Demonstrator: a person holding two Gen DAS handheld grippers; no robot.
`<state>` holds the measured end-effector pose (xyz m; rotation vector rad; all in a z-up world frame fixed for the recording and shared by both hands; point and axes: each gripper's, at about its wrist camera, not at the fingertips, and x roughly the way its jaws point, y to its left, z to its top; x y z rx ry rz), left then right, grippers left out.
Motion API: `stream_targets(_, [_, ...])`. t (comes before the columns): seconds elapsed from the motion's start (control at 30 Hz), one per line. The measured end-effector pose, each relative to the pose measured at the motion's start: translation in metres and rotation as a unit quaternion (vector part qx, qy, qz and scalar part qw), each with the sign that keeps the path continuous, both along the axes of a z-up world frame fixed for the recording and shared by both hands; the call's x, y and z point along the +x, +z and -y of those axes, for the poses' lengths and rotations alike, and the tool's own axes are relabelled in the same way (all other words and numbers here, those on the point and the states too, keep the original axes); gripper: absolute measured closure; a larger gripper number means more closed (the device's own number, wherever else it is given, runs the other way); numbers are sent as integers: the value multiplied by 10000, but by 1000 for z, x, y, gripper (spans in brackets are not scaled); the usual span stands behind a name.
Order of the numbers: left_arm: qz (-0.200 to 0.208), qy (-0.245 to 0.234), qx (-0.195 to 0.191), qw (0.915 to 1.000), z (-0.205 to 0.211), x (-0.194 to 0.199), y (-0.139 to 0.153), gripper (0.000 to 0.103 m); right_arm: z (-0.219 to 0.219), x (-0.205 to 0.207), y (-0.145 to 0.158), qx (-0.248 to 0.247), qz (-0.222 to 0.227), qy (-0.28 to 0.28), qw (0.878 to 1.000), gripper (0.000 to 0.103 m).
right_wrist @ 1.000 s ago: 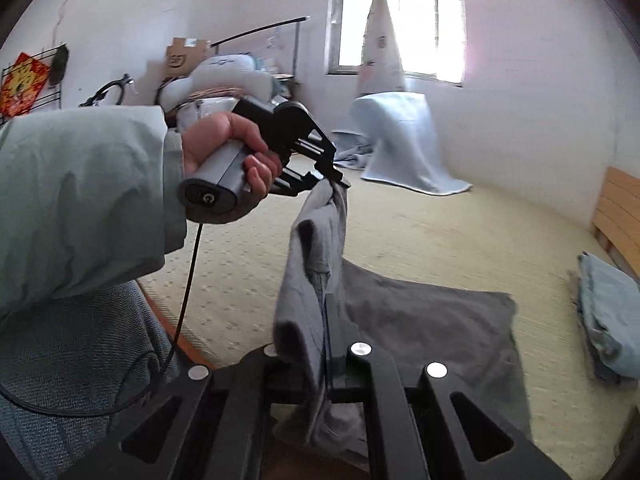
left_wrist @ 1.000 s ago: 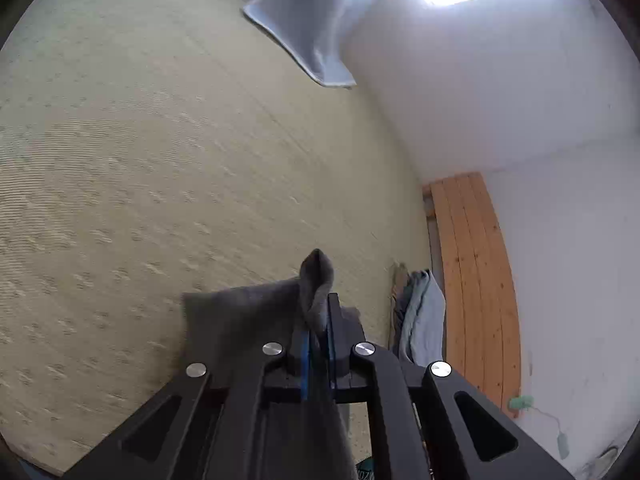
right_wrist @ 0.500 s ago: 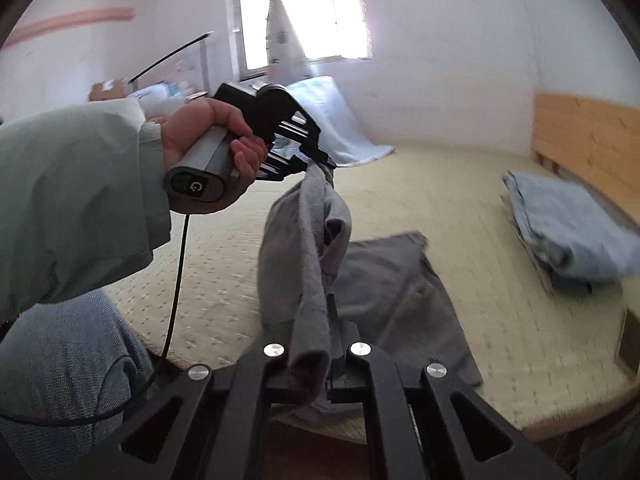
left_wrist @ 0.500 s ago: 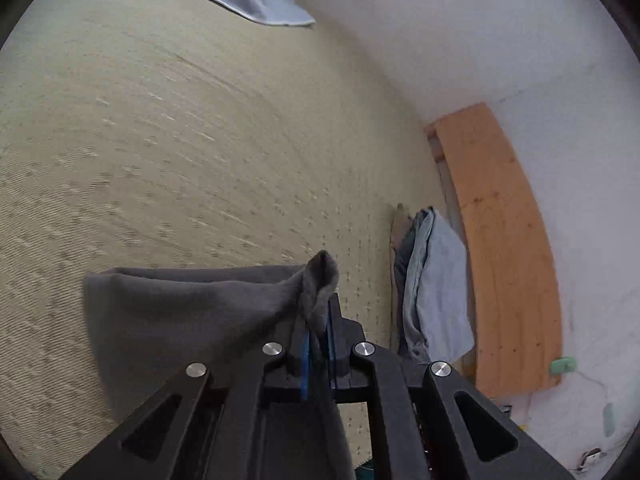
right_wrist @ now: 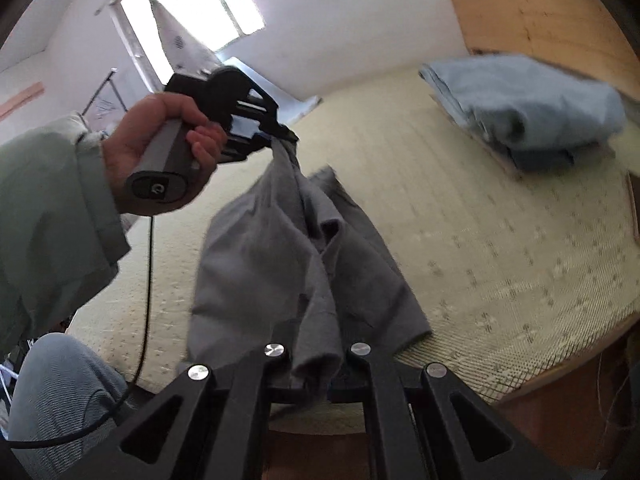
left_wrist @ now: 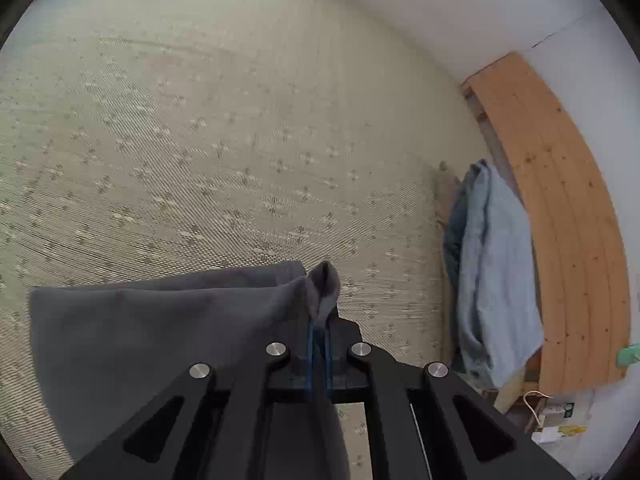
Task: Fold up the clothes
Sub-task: 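Lift the T-shirt edge with both grippers and fold it over onto the shirt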
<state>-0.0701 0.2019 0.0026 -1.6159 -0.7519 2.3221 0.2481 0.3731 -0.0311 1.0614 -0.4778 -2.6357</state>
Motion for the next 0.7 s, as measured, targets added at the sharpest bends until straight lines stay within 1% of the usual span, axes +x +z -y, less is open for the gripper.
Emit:
stream_targets(0.17, [104, 12, -105, 9999, -13, -9, -16, 101, -15, -7, -14, -72, 168, -144, 9997, 100])
stream_targets(0.27, [87, 12, -186, 9998, -16, -14, -18, 101, -21, -10, -19, -97, 229, -200, 9995, 100])
stream_targets(0.4, [203, 53, -294, 9993, -19, -20, -31, 101, -24, -16, -32, -77, 465, -234, 9986, 100])
stream_targets(0.47, [249, 69, -299, 9992, -20, -21, -38, 101, -27, -20, -39, -53, 600, -280, 9978, 98])
stream_targets(0.5, [275, 63, -300, 9992, -20, -22, -42, 101, -28, -20, -40, -34, 651, -320, 9974, 96])
stream_targets(0.53, [282, 48, -270, 9992, -20, -23, -44, 99, -30, -21, -42, -16, 701, -360, 9969, 91])
stream_targets(0.6, [275, 47, -58, 9996, -13, -23, -43, 98, -34, -21, -44, 23, 774, -442, 9960, 88])
stream_targets(0.63, [272, 47, 48, 9996, -9, -23, -43, 93, -36, -20, -43, 56, 780, -497, 9957, 81])
stream_targets(0.67, [268, 47, 154, 9995, -6, -23, -43, 89, -38, -20, -42, 125, 786, -585, 9951, 69])
stream_targets(0.7, [262, 47, 260, 9993, -2, -22, -42, 75, -41, -19, -41, 197, 773, -693, 9944, 66])
